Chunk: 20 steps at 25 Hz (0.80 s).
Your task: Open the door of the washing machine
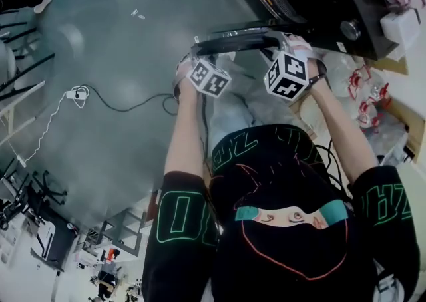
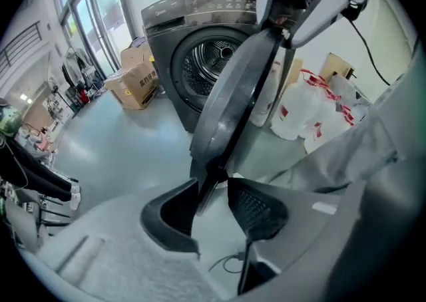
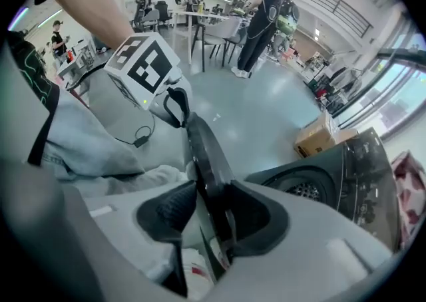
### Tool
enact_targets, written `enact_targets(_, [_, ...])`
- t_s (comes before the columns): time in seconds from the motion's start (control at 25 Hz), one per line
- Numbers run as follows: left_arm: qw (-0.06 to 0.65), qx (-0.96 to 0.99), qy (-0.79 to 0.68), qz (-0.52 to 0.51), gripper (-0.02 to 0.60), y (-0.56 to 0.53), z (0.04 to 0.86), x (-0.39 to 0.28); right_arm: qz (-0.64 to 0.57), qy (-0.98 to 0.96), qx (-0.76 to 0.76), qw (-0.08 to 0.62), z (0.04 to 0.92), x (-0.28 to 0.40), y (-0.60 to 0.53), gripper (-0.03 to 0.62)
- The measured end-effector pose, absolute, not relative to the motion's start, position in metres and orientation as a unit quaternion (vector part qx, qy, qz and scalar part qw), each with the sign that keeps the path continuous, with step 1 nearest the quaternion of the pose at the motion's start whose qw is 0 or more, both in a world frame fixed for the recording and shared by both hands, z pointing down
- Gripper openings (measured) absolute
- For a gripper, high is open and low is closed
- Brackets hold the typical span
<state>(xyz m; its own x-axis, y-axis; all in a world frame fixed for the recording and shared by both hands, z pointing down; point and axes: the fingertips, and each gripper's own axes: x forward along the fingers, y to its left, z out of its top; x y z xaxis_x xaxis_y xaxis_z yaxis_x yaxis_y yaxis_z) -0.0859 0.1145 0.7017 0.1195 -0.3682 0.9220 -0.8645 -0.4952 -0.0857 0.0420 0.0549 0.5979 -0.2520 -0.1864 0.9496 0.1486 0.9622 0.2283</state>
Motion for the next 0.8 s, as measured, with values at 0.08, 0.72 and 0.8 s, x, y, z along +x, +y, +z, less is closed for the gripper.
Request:
enact_targets(0.08, [0.252, 0.701, -0.441, 0.500, 0.141, 0.137, 0.702, -0.076, -0.152, -0.775, 0.004, 0.614, 0.599, 0.049, 0.070, 0.164])
enact_targets(0.72, [0.344, 0.633, -0.541, 0.434, 0.138, 0.245, 0.702, 0.018, -0.250, -0.759, -0.107, 0.592, 0.601, 0.111, 0.138, 0.169])
enact_targets(0.8, [0.354, 0.616, -0.564, 0.420, 0.146, 0.250, 0.702, 0.019, -0.270, -0.758, -0.122, 0.581, 0.601, 0.111, 0.140, 0.169])
